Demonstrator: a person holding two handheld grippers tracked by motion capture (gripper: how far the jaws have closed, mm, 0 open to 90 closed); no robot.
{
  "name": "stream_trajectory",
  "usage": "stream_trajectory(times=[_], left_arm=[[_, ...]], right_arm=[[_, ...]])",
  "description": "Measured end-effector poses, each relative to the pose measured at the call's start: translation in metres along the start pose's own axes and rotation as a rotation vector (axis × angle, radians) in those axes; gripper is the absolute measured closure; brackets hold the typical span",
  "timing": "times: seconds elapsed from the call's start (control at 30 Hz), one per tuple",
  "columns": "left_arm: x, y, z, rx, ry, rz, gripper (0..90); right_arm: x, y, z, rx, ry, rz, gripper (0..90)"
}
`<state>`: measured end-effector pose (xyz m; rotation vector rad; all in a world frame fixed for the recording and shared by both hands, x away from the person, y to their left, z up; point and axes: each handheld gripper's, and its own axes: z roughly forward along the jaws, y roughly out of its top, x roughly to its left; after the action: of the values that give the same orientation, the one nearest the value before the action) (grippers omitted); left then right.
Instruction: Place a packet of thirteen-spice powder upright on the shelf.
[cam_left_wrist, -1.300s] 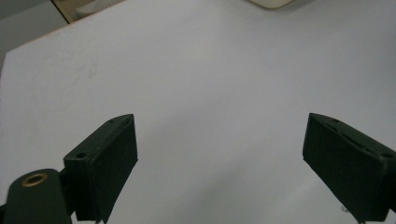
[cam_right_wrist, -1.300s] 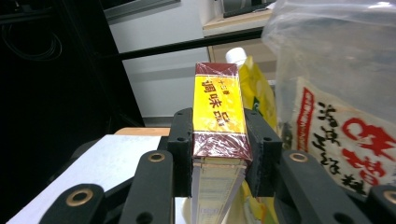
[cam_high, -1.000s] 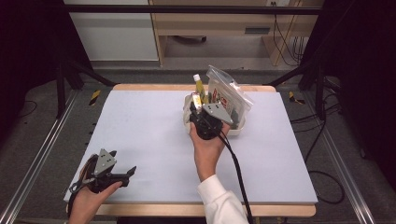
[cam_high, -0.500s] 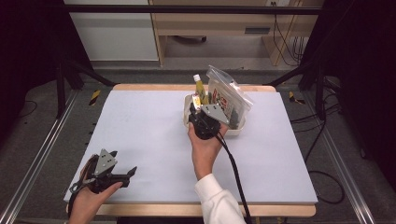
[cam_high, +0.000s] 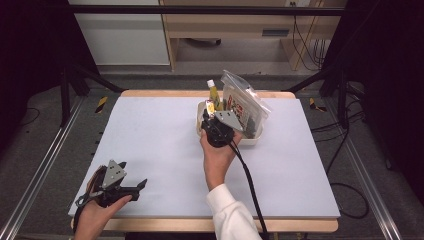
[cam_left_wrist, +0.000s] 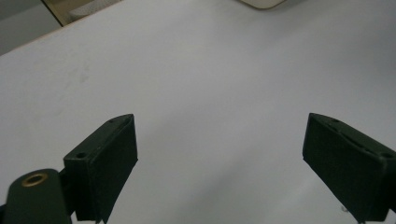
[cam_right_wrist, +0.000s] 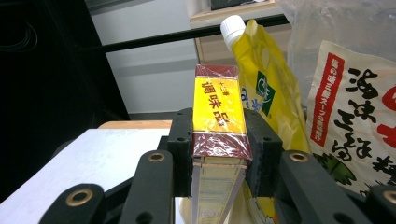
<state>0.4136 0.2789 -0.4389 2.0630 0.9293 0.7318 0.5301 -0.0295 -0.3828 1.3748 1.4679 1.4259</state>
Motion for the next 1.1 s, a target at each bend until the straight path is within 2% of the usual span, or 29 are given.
stream_trajectory(times=[0.27, 0.43, 1.1], left_arm=[[-0.001, 0.002, -0.001, 0.005, 0.0, 0.023, 10.0], [-0.001, 0.001, 0.0, 0.004, -0.006, 0.02, 9.9], [-0.002, 0.002, 0.001, 0.015, -0.007, 0.028, 10.0]], right_arm=[[0.003, -0.004, 0.008, 0.017, -0.023, -0.016, 67.9], [0.002, -0.008, 0.014, 0.027, -0.037, -0.011, 67.8], [0.003, -0.021, 0.025, 0.08, -0.041, -0.029, 65.3]])
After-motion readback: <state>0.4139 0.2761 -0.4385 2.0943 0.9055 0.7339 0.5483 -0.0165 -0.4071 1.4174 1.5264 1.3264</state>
